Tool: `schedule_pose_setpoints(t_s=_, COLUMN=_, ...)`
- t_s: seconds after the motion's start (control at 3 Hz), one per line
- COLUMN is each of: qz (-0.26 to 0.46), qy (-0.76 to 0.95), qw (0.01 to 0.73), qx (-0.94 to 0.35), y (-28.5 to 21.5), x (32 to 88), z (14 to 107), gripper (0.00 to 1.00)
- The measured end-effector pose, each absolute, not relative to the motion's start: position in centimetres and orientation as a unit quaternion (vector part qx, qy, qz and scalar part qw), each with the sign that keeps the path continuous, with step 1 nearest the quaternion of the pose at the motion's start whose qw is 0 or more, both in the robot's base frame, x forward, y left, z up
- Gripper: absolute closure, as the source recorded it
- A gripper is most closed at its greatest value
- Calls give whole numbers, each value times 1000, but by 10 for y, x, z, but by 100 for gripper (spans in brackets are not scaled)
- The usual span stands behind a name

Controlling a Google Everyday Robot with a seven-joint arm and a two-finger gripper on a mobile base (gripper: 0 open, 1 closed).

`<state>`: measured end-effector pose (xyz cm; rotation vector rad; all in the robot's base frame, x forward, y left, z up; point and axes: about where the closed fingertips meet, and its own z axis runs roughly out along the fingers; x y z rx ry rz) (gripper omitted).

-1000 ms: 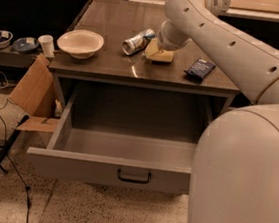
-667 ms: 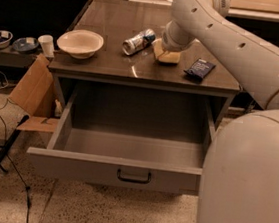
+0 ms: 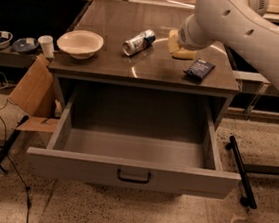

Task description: Place sponge into top drawer

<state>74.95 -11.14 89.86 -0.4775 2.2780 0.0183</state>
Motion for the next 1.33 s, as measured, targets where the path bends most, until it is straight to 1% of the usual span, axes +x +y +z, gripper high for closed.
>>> schedule_pose_setpoints(t_s=0.33, qz=16, qy=878, qw=428, qx=-215, y=-111, x=704, z=928, gripper=100)
schedule_pose_setpoints(t_s=0.67, qz=34, qy=863, qw=429, qx=-263, y=-100, x=665, z=935, gripper=100)
schedule_pose_setpoints(t_s=1.33, qz=79, qy=840, qw=388, qx=-371, y=-67, x=607, z=912, gripper=100)
